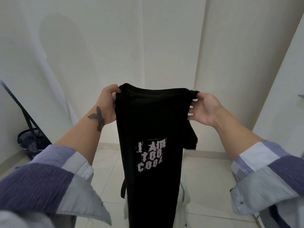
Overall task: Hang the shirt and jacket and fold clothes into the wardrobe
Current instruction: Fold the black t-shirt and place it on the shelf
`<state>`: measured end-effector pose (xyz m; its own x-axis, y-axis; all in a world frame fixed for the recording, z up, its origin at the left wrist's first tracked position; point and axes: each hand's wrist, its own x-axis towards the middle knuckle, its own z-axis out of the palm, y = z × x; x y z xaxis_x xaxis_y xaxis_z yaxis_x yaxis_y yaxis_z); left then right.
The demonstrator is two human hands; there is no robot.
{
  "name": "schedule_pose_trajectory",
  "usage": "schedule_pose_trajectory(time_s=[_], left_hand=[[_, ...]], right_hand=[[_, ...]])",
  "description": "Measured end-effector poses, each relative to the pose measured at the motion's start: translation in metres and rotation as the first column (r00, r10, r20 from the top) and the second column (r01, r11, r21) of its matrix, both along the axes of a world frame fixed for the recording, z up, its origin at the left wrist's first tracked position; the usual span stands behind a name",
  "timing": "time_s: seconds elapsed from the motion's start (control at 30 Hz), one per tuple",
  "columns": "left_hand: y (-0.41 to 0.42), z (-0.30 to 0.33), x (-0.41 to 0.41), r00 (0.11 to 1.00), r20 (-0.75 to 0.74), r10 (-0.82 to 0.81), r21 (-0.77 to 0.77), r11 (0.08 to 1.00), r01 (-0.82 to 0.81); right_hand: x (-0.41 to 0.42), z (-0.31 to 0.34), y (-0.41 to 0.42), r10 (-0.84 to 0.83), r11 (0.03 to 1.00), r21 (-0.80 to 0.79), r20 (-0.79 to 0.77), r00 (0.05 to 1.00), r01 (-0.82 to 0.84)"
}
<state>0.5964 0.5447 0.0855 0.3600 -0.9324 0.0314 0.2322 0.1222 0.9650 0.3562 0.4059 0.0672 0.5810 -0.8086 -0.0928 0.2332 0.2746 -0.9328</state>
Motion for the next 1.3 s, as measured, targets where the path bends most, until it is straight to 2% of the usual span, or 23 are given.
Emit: schedule_pose_trajectory(time_s=[0.07, 0.1, 0.43, 0.6, 0.77, 0.93, 1.03, 1.13, 1.3], left_hand=[[-0.004, -0.006, 0.005, 0.999, -0.054, 0.002, 0.012, 1.000, -0.001], [-0.008, -0.010, 0.009, 0.997, -0.078, -0.002, 0.021, 1.000, 0.003], [-0.110, -0.046, 0.065, 0.962, -0.243, -0.123, 0.069, 0.987, 0.144], [-0.179, -0.038, 0.099, 0.958, -0.239, -0.155, 0.079, 0.981, 0.179], [-0.229, 0.001, 0.121, 0.974, -0.168, -0.149, 0.001, 0.988, 0.151], [-0.251, 0.017, 0.135, 0.975, -0.133, -0.179, -0.017, 0.984, 0.178], [-0.251, 0.006, 0.137, 0.972, -0.101, -0.214, 0.050, 0.974, 0.219], [-0.244, -0.027, 0.131, 0.966, -0.092, -0.243, 0.180, 0.950, 0.257], [-0.215, -0.116, 0.113, 0.946, -0.212, -0.244, 0.342, 0.889, 0.306]], right_hand=[[0.008, -0.004, -0.002, 0.034, 0.999, 0.030, 0.074, 0.997, -0.037], [0.012, -0.005, -0.003, 0.043, 0.999, 0.028, 0.063, 0.997, -0.045], [0.074, -0.015, -0.088, 0.111, 0.993, -0.001, -0.230, 0.967, -0.114], [0.121, -0.015, -0.146, -0.001, 0.999, 0.050, -0.169, 0.986, 0.010], [0.144, 0.019, -0.187, -0.068, 0.998, -0.016, -0.076, 0.995, 0.067], [0.157, 0.032, -0.205, -0.085, 0.995, -0.053, -0.065, 0.994, 0.082], [0.158, 0.018, -0.204, -0.105, 0.994, -0.025, -0.065, 0.992, 0.103], [0.156, -0.018, -0.194, -0.121, 0.991, 0.049, -0.103, 0.987, 0.126], [0.140, -0.105, -0.154, -0.128, 0.969, 0.186, -0.187, 0.974, 0.164]])
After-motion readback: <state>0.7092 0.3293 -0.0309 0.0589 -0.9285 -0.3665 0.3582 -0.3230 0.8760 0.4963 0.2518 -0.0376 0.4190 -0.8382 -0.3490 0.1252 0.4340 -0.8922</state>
